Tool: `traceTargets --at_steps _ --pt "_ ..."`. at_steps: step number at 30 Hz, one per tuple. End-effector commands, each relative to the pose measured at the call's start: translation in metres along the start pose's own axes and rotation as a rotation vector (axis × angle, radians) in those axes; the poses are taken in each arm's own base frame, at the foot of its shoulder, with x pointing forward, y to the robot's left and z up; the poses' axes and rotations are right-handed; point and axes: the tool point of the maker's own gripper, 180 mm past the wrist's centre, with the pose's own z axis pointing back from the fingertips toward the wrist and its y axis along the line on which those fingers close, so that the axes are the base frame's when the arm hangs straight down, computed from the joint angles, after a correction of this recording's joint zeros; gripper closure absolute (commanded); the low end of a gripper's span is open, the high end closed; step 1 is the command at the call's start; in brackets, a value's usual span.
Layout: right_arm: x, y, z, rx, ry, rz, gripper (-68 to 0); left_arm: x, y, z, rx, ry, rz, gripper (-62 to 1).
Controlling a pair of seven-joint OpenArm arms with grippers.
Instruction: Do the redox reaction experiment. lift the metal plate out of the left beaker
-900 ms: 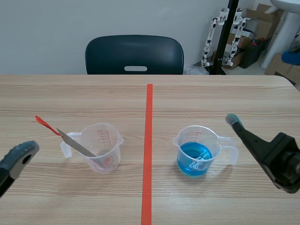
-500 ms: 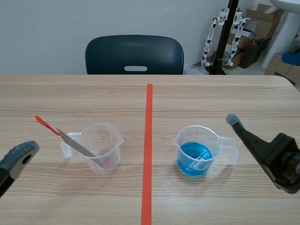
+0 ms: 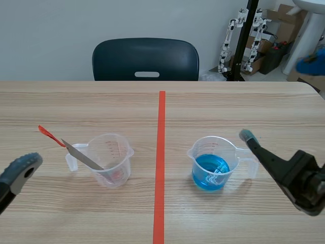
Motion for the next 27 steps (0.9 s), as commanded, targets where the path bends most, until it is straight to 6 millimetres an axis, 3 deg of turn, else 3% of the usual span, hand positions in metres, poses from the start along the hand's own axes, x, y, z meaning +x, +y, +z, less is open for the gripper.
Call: traceTargets --at_steps 1,8,12,23,27 --pt "-0.004 -0.004 -0.005 -0.001 -0.009 0.008 -67.9 0.009 0.003 -0.003 0.015 -0.034 -0.002 -55.0" --pt "-0.034 -0.008 -0.028 -0.007 0.014 -0.02 -67.9 0.009 0.003 -0.003 0.015 -0.033 -0.002 -55.0" --pt "-0.041 0.001 -0.041 0.046 -0.002 -0.033 -67.9 0.007 0.003 -0.002 0.015 -0.026 0.001 -55.0" --pt "-0.016 0.022 -0.079 0.167 -0.132 -0.014 -67.9 -0.002 -0.003 0.0 -0.015 0.008 0.036 -55.1" --pt "-0.003 0.04 -0.091 0.232 -0.178 -0.003 -67.9 -0.005 -0.006 0.0 -0.028 0.024 0.049 -55.1"
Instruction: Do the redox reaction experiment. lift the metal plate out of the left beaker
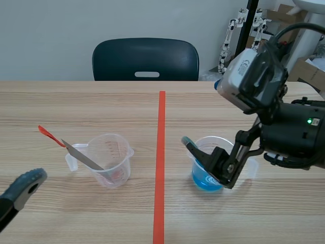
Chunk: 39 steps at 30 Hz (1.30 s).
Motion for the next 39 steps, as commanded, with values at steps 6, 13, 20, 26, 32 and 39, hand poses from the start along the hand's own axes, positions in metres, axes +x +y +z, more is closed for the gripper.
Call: traceTargets --at_steps 6,13,20,26,32,39 --pt "0.022 0.029 -0.024 0.11 -0.08 0.031 -67.9 -0.011 0.002 -0.001 0.015 0.068 0.004 -55.1" --pt "0.04 0.05 -0.039 0.16 -0.14 0.055 -67.9 -0.025 -0.008 0.007 -0.025 0.095 0.064 -55.1" --pt "0.045 0.069 -0.053 0.195 -0.16 0.051 -67.9 -0.06 -0.022 0.041 0.039 0.044 0.229 -55.1" --pt "0.039 0.085 -0.067 0.23 -0.152 0.042 -67.9 -0.1 -0.043 0.066 0.109 0.033 0.355 -55.1" --pt "0.044 0.092 -0.079 0.233 -0.164 0.041 -67.9 -0.121 -0.063 0.087 0.162 -0.007 0.452 -55.1" --pt "0.05 0.096 -0.097 0.231 -0.161 0.036 -67.9 -0.143 -0.075 0.107 0.221 -0.025 0.504 -55.1"
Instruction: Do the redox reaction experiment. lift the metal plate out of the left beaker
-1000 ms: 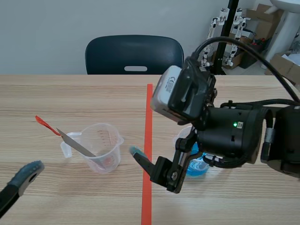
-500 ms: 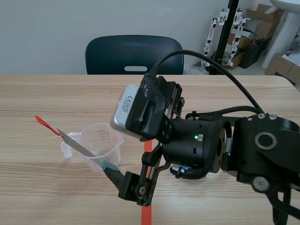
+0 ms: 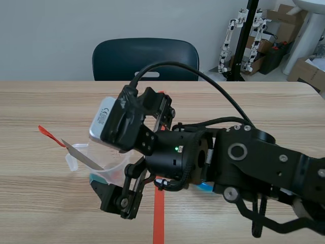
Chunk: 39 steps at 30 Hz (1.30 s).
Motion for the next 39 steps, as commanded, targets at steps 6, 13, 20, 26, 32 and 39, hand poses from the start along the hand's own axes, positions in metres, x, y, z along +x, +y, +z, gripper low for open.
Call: traceTargets --at_steps 6,13,20,26,32,39 --pt "0.008 -0.002 -0.02 0.001 -0.026 -0.003 -67.9 -0.002 0.01 0.008 0.079 -0.084 0.01 -55.1" --pt "0.013 -0.003 -0.034 -0.003 -0.038 -0.013 -67.9 -0.02 0.022 -0.007 0.155 -0.102 -0.014 -55.1" --pt "0.023 -0.004 -0.047 -0.007 -0.057 -0.025 -67.9 -0.017 0.032 -0.026 0.168 -0.159 -0.026 -55.1" --pt "0.014 -0.004 -0.06 -0.019 -0.024 -0.046 -67.9 -0.016 0.033 -0.033 0.195 -0.187 -0.036 -55.1" --pt "0.02 -0.003 -0.065 -0.02 -0.038 -0.052 -67.9 -0.012 0.04 -0.036 0.242 -0.219 -0.031 -55.1" --pt "0.027 -0.003 -0.069 -0.026 -0.05 -0.06 -65.9 -0.011 0.041 -0.039 0.246 -0.23 -0.033 -55.1"
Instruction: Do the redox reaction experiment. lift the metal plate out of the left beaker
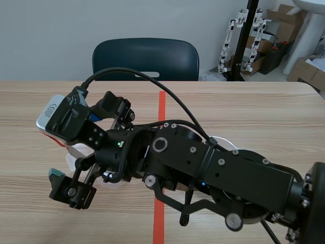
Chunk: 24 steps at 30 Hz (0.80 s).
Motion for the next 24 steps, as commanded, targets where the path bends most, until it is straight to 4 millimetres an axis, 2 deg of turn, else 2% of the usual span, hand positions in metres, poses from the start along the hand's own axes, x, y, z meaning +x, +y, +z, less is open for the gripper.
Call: traceTargets --at_steps 1,3,8,17,24 --pt "0.018 -0.009 -0.004 -0.018 -0.042 0.016 -62.9 0.012 0.001 -0.003 -0.001 -0.063 -0.003 -55.1" --pt "0.019 -0.011 -0.004 -0.03 -0.042 0.014 -57.3 0.012 0.001 -0.004 -0.001 -0.065 -0.003 -55.1" --pt "0.018 -0.011 -0.004 -0.03 -0.039 0.014 -51.8 0.012 0.001 -0.004 -0.001 -0.065 -0.004 -55.1" --pt "0.017 -0.011 -0.004 -0.03 -0.034 0.014 -35.1 0.024 0.004 -0.015 0.012 -0.127 -0.041 -55.1" --pt "0.015 -0.011 -0.004 -0.03 -0.024 0.014 -19.5 0.024 0.004 -0.015 0.011 -0.127 -0.041 -55.1"
